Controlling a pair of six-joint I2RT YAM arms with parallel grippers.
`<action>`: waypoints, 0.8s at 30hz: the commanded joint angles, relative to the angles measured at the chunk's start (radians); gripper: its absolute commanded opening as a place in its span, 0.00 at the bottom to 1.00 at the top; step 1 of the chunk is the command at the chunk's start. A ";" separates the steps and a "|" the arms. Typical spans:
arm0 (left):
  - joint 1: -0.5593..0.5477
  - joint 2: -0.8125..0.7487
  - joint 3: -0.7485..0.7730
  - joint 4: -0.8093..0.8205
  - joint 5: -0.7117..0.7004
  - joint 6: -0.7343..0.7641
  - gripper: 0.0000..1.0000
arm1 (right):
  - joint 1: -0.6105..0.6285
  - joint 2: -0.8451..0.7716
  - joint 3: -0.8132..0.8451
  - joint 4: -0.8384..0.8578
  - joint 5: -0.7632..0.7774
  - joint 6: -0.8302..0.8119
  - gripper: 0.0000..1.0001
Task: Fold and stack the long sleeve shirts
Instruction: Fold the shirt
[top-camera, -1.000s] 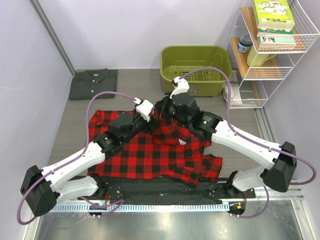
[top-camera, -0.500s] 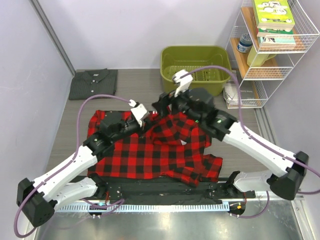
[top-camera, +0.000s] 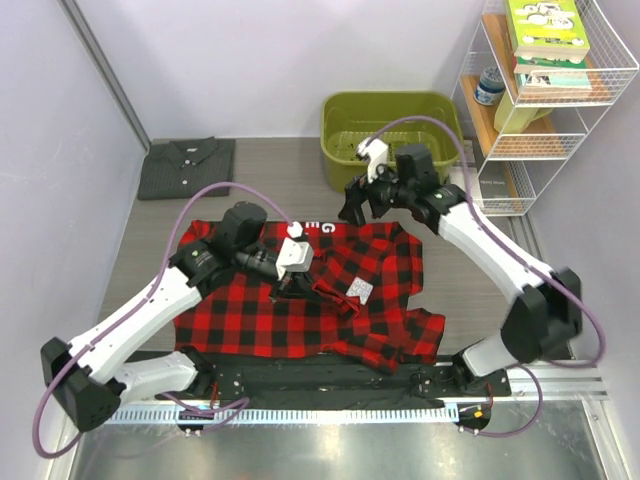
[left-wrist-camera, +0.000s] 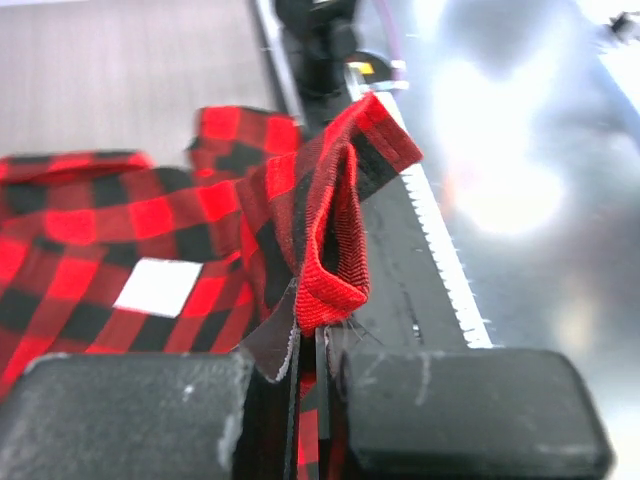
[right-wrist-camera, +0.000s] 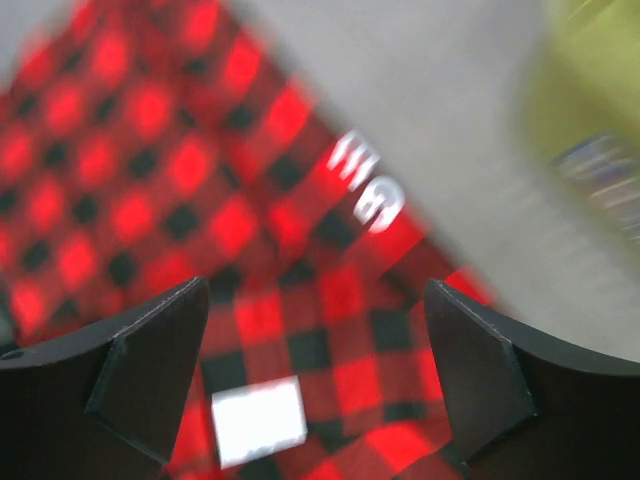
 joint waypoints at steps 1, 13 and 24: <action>-0.050 0.044 0.084 -0.124 0.147 0.111 0.00 | -0.014 0.110 0.039 -0.184 -0.247 -0.129 0.91; 0.085 0.040 -0.067 0.382 -0.256 -0.473 0.00 | -0.070 -0.046 0.016 -0.285 -0.389 -0.190 1.00; 0.211 0.092 -0.124 0.647 -0.083 -0.567 0.00 | -0.096 -0.362 -0.247 -0.192 -0.453 -0.430 1.00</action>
